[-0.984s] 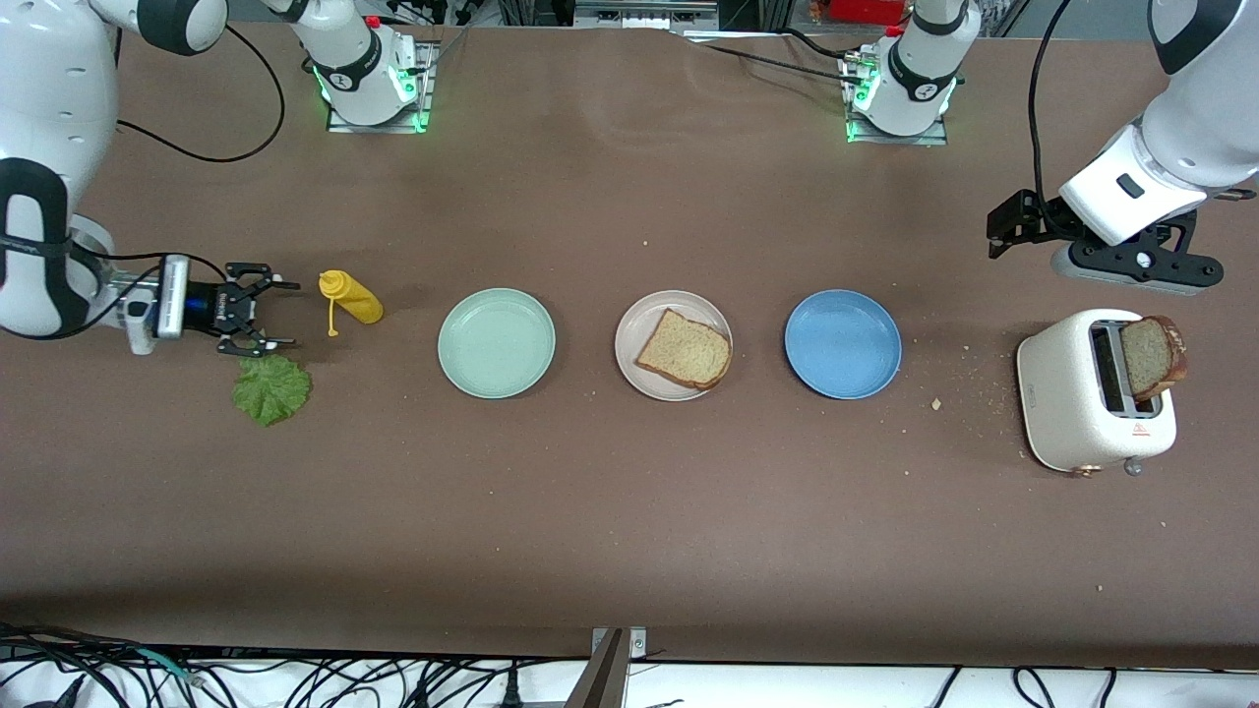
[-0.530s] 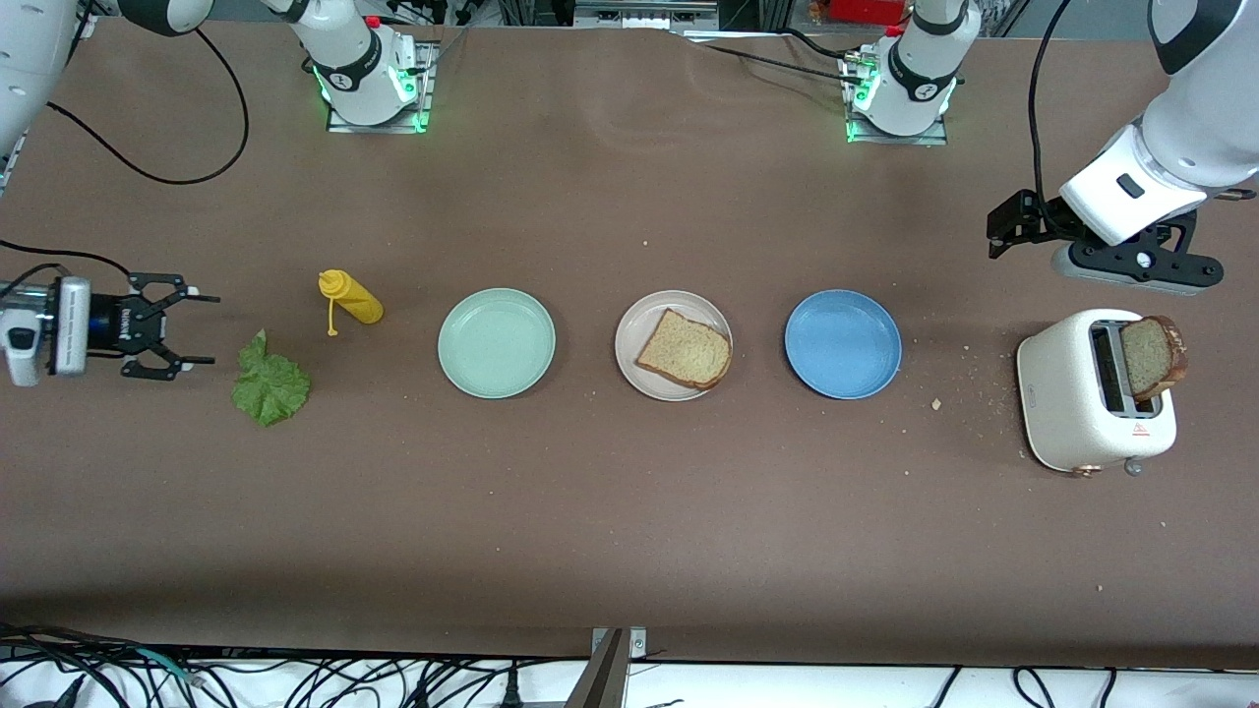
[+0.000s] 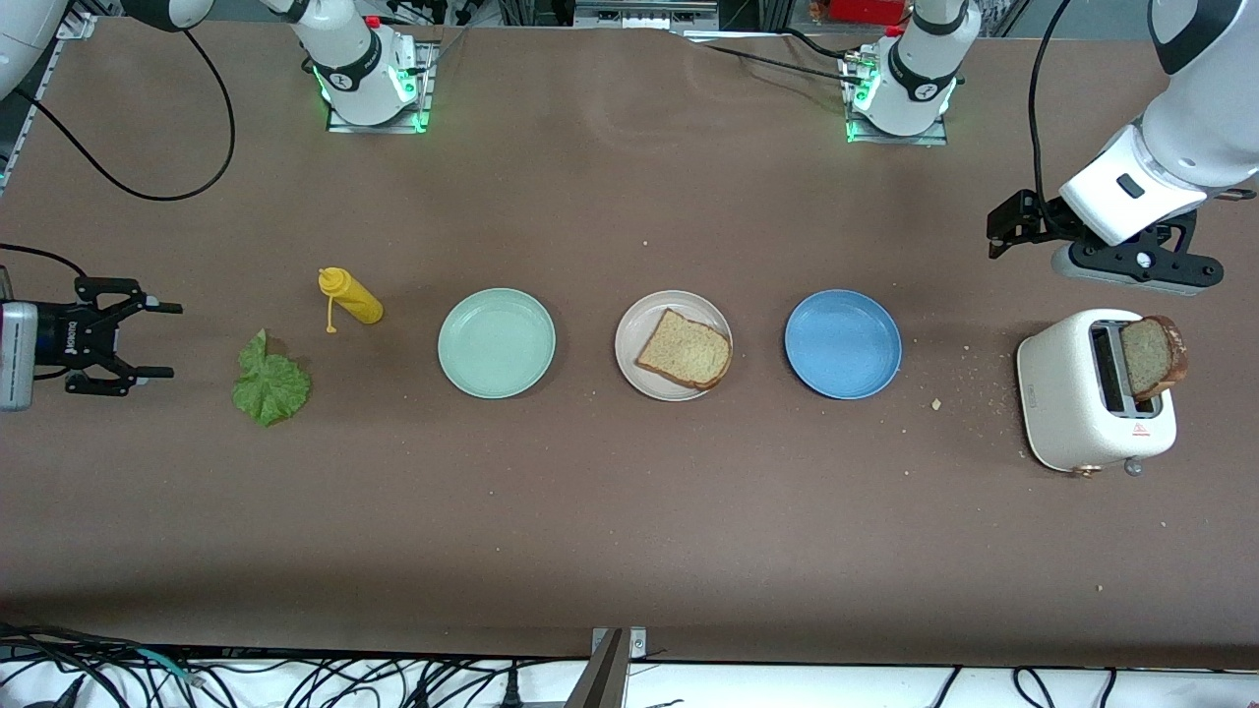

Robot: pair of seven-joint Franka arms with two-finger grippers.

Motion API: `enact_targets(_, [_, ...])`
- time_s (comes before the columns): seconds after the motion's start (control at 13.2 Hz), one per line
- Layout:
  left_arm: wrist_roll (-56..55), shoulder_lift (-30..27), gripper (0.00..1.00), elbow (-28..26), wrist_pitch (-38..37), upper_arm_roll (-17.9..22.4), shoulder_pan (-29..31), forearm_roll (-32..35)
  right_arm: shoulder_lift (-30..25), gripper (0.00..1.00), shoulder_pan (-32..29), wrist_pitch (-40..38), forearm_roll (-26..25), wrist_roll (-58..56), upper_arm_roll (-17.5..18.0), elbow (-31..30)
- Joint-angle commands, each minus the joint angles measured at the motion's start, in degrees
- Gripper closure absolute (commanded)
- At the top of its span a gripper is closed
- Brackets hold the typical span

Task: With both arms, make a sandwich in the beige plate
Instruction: 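Withdraw the right gripper from the mustard bottle, then lower the right gripper onto the green lettuce leaf and grasp it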

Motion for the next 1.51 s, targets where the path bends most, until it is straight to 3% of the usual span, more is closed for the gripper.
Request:
enact_targets(0.0, [-0.63, 0.00, 0.00, 0.58, -0.81, 0.03, 0.12, -1.34, 0.85, 0.01, 2.48, -0.49, -3.65, 7.85, -2.10, 4.97])
enact_targets(0.15, [-0.62, 0.00, 0.00, 0.58, -0.81, 0.03, 0.12, -1.34, 0.85, 0.01, 9.31, 1.96, -4.80, 13.03, -8.49, 4.89])
enact_targets(0.23, [-0.71, 0.00, 0.00, 0.58, -0.81, 0.03, 0.12, -1.34, 0.67, 0.01, 11.35, 4.15, -6.89, 18.19, -9.92, 4.62])
enact_targets(0.3, [-0.80, 0.00, 0.00, 0.58, -0.81, -0.05, 0.03, -1.34, -0.72, 0.01, 11.63, 6.87, -11.52, 24.42, -8.19, 4.53])
enact_targets(0.45, [-0.71, 0.00, 0.00, 0.58, -0.81, -0.06, 0.11, -1.34, -4.41, 0.01, 10.07, 15.11, -25.29, 37.95, 2.76, 2.97])
enact_targets(0.61, [-0.71, 0.00, 0.00, 0.58, -0.81, 0.03, 0.12, -1.34, -8.10, 0.01, 7.26, 26.69, -39.44, 50.88, 13.66, -3.69])
enact_targets(0.68, [-0.71, -0.09, 0.00, 0.58, -0.81, -0.05, 0.03, -1.34, -9.33, 0.01, 6.46, 31.98, -43.61, 55.64, 16.23, -7.99])
enact_targets(1.06, [-0.45, 0.00, 0.00, 0.66, -0.99, 0.03, 0.12, -1.34, -9.35, 0.01, 6.28, 52.65, -44.36, 64.20, 17.31, -24.36])
enact_targets(1.44, [-0.54, 0.00, 0.00, 0.58, -0.99, 0.03, 0.12, -1.34, -8.20, 0.01, 4.96, 58.66, -39.88, 69.05, 21.79, -30.71])
